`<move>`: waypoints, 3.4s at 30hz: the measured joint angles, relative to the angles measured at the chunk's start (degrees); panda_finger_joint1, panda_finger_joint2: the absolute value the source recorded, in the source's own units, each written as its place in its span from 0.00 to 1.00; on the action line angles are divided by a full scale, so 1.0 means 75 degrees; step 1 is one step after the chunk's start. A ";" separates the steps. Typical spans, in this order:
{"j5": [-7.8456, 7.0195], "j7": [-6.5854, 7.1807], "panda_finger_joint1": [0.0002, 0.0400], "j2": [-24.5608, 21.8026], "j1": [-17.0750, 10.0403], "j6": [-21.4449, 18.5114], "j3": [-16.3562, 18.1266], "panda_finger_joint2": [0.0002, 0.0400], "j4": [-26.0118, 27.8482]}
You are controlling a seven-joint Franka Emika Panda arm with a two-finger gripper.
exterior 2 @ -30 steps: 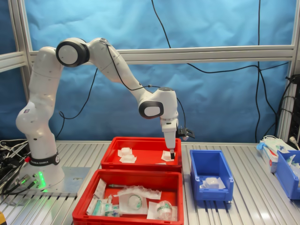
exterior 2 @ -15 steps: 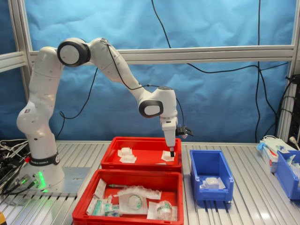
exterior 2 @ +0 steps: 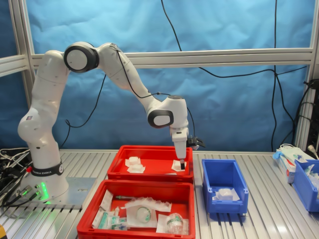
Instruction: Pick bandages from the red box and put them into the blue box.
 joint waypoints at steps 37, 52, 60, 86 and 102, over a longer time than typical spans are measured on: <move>0.0000 0.0000 1.00 0.0111 0.0028 0.0098 -0.0003 1.00 -0.0364; 0.0000 0.0000 1.00 0.0496 0.0029 0.0584 -0.0085 1.00 -0.0374; 0.0000 0.0000 1.00 0.0586 0.0040 0.0626 -0.0104 1.00 -0.0378; 0.0000 0.0000 1.00 0.0599 0.0072 0.0643 -0.0025 1.00 -0.0578; 0.0000 0.0000 1.00 0.0599 0.0073 0.0643 0.0072 1.00 -0.0739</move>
